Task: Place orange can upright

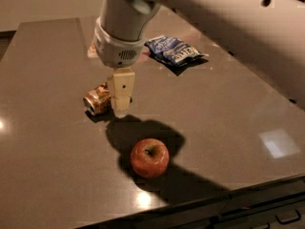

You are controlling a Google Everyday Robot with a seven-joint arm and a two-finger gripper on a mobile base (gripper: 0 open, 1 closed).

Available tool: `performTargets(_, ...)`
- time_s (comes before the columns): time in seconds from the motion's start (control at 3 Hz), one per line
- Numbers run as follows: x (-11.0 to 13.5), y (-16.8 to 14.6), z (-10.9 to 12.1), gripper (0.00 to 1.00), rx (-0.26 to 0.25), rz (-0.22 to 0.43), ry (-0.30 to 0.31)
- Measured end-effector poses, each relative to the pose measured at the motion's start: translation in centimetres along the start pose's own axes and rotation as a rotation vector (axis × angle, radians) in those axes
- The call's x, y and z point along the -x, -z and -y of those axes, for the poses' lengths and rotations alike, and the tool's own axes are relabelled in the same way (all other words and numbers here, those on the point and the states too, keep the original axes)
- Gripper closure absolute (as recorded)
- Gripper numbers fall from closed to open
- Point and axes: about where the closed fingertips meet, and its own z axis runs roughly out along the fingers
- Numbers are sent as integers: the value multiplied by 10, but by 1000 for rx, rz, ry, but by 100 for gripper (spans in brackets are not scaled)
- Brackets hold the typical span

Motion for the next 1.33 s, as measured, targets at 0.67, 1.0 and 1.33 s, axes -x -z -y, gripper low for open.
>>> performTargets(0.67, 20, -47, -1, 0, 73, -61, 125)
performTargets(1.0, 18, -66, 5, 0, 124, -100, 166)
performTargets(1.33, 14, -76, 8, 0, 155, -119, 181)
